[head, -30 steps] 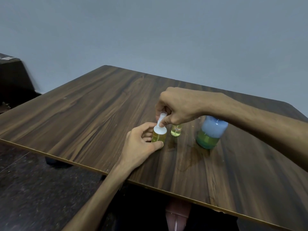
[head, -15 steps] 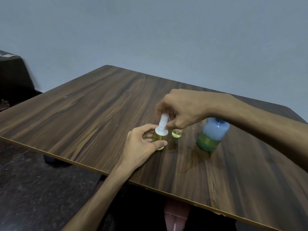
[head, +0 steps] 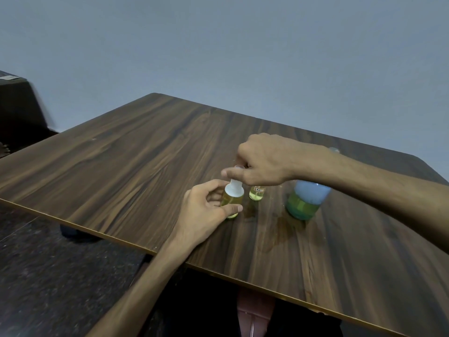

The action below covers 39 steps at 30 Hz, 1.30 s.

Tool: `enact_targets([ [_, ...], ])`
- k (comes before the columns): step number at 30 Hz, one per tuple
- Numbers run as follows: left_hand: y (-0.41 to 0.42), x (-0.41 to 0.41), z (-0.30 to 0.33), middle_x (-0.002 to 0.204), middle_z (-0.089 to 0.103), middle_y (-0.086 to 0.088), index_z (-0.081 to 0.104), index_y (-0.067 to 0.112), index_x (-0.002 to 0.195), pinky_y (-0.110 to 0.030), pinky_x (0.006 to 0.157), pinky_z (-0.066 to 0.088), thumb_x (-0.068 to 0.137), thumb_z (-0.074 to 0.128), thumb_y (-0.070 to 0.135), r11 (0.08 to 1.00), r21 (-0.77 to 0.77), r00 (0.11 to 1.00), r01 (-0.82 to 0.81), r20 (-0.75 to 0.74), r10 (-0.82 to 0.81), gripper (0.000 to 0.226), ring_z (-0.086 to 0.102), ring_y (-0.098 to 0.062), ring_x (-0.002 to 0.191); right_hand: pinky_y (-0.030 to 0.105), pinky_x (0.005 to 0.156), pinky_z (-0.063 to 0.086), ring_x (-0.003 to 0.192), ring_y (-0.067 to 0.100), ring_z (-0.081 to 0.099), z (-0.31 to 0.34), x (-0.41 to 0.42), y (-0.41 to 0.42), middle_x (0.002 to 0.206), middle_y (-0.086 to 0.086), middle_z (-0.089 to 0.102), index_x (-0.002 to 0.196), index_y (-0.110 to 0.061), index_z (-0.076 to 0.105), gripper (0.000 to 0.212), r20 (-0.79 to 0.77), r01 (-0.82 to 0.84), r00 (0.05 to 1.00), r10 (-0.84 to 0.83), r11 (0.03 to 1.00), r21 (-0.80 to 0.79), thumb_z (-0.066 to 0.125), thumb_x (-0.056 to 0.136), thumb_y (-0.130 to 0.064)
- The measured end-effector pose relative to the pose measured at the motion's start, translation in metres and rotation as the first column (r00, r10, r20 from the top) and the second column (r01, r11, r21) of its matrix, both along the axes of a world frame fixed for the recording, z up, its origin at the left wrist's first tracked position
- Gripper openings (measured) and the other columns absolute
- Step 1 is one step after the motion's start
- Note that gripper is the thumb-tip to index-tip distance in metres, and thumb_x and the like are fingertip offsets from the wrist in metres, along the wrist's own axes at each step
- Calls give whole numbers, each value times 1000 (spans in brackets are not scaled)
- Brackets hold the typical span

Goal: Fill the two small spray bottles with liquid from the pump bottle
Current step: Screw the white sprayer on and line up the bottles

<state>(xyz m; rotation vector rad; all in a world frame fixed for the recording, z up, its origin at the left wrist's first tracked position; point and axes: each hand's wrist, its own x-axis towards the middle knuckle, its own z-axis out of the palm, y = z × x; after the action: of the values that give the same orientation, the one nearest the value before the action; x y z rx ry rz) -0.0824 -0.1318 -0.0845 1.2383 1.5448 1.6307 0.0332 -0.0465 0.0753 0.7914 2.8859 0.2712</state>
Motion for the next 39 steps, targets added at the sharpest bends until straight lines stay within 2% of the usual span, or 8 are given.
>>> enact_targets([
  [6, -2, 2, 2, 93, 83, 4, 81, 21, 104, -19, 80, 60, 71, 95, 3, 1000, 8, 1000, 14, -4, -14, 40, 79, -11, 90, 31, 59, 41, 61, 10, 54, 9, 7, -2, 65, -5, 59, 88, -16, 66, 26, 33, -76, 996, 78, 995, -64, 59, 99, -38],
  [10, -2, 2, 2, 93, 83, 6, 78, 28, 100, -22, 82, 62, 71, 95, 1, 1000, 0, 1000, 7, 30, -7, 44, 80, -13, 90, 34, 56, 34, 57, 18, 47, -3, 1, -8, 57, 1, 49, 63, -12, 48, 66, -39, -6, 999, 8, 999, 50, 43, 102, -64],
  [15, -1, 1, 2, 94, 83, 4, 80, 19, 105, -24, 84, 63, 71, 95, 1, 1000, 6, 1000, 17, -2, -17, 41, 79, -10, 90, 37, 61, 47, 67, 22, 60, 6, 7, -4, 66, 1, 62, 85, -13, 66, 32, 39, -70, 997, 72, 997, -39, 54, 100, -39],
  [20, -1, 0, 1, 95, 83, 3, 79, 18, 107, -28, 86, 64, 70, 96, 4, 1000, -4, 1000, 2, 10, -2, 43, 80, -12, 91, 33, 57, 36, 60, 17, 53, -4, 2, -8, 59, -1, 54, 68, -13, 56, 67, -28, 28, 999, -27, 999, 16, 38, 101, -70],
  [24, -2, 1, 2, 92, 82, 5, 81, 18, 106, -24, 83, 62, 71, 96, 4, 1000, 9, 1000, 11, -25, -11, 41, 78, -11, 89, 34, 61, 44, 71, 15, 62, 4, 8, -2, 72, -5, 63, 97, -15, 68, 29, 23, -45, 999, 47, 996, -72, 54, 101, -41],
  [28, -1, 0, 2, 92, 82, 2, 80, 17, 106, -27, 84, 63, 71, 95, 2, 1000, 3, 1000, 7, 3, -7, 41, 79, -13, 89, 33, 54, 35, 65, 23, 57, -3, 3, -2, 63, 1, 56, 74, -12, 58, 51, -1, -65, 998, 65, 995, 80, 50, 101, -55],
  [33, -2, 1, 3, 93, 82, 7, 81, 18, 107, -19, 83, 61, 72, 96, 6, 1000, 6, 998, -2, -62, 2, 41, 78, -6, 90, 37, 58, 45, 59, 19, 53, -1, 10, 0, 61, 1, 58, 74, -11, 59, 44, -1, -51, 999, 51, 998, -37, 56, 99, -47],
  [39, -5, 5, 4, 92, 82, 15, 82, 19, 110, -14, 80, 59, 71, 97, 8, 999, 22, 993, -35, -110, 37, 43, 77, 1, 90, 32, 53, 30, 59, 26, 45, -27, 5, -3, 57, 3, 45, 61, -12, 43, 51, -203, 136, 969, -143, 989, -51, 55, 98, -45],
])
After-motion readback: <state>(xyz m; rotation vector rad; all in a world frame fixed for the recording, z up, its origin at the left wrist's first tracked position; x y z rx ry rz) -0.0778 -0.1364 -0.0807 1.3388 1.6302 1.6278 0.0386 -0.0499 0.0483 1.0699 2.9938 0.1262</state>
